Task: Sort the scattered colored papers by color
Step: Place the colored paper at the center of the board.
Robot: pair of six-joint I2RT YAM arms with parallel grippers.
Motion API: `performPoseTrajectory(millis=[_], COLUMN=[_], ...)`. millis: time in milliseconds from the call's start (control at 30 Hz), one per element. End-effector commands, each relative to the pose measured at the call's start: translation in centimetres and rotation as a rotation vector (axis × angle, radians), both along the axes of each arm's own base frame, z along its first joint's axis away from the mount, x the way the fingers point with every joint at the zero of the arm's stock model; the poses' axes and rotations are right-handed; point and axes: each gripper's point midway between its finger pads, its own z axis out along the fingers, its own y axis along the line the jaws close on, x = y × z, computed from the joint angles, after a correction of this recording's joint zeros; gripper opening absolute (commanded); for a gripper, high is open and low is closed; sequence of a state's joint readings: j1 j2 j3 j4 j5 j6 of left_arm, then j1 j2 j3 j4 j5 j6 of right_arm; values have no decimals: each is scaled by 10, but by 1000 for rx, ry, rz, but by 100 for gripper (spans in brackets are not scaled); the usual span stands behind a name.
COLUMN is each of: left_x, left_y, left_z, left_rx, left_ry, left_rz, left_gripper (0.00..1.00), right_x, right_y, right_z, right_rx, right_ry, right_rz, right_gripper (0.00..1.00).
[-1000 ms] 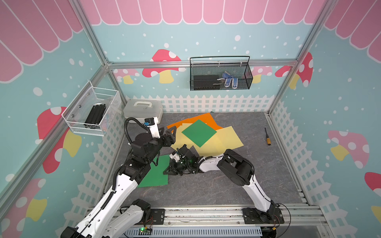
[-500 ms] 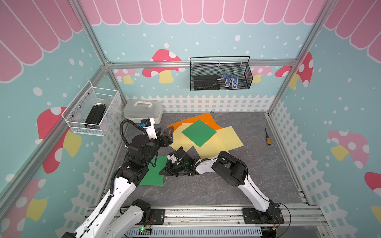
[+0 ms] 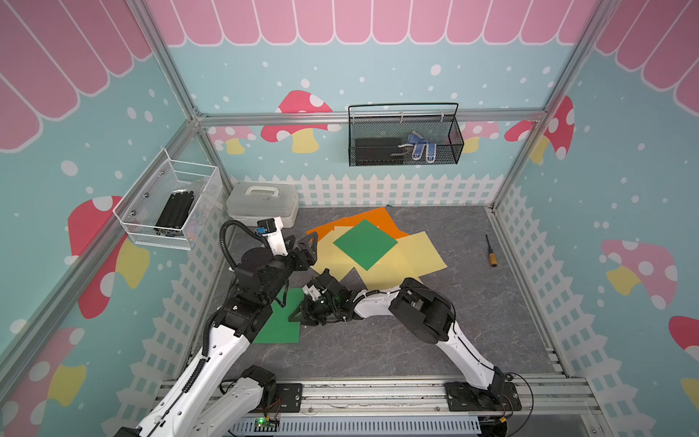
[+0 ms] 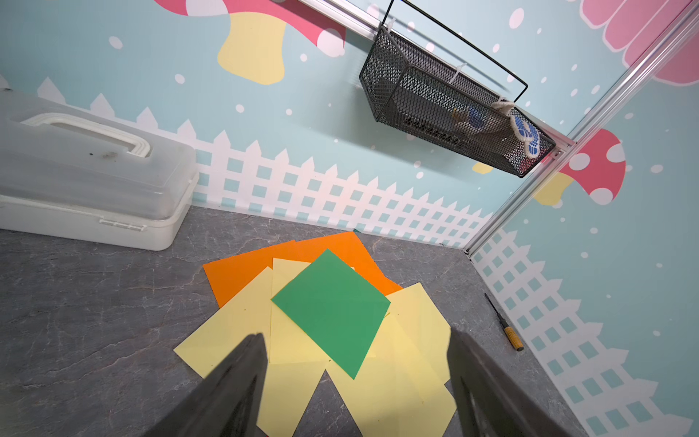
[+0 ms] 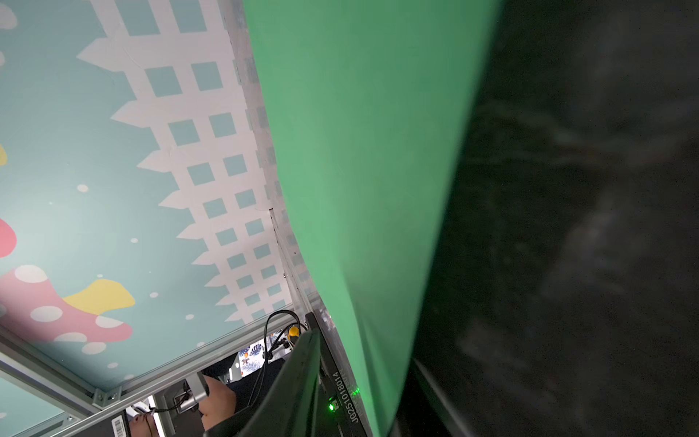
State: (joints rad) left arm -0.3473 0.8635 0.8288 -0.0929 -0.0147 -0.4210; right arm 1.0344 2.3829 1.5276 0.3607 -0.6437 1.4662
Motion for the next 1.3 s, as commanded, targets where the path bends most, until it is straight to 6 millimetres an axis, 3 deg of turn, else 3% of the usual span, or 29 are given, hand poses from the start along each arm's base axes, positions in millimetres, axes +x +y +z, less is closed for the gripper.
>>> performPoseTrajectory(millis=[0, 333, 467, 633, 800, 1000, 1100, 1267], left_x=[-3, -2, -1, 0, 3, 21, 39, 78], left_y=[1, 2, 2, 4, 8, 0, -11, -32], left_z=[-4, -3, -2, -5, -10, -36, -54, -82], left_rx=[-19, -18, -19, -17, -2, 49, 90, 135], left_ry=[12, 7, 5, 9, 27, 128, 215, 330], left_rz=[0, 1, 1, 8, 28, 15, -16, -60], left_gripper=[78, 78, 78, 78, 79, 78, 76, 61], right_x=[-2, -1, -6, -9, 2, 36, 65, 127], right_y=[-6, -49, -53, -54, -84, -146, -182, -246], right_z=[-6, -14, -16, -5, 19, 62, 88, 119], right_rx=[-63, -367, -375, -344, -366, -400, -421, -412], right_ry=[2, -129, -114, -121, -187, -303, -361, -396], right_rz=[-8, 37, 52, 52, -7, -120, -184, -327], right_gripper=[30, 30, 30, 30, 30, 31, 33, 37])
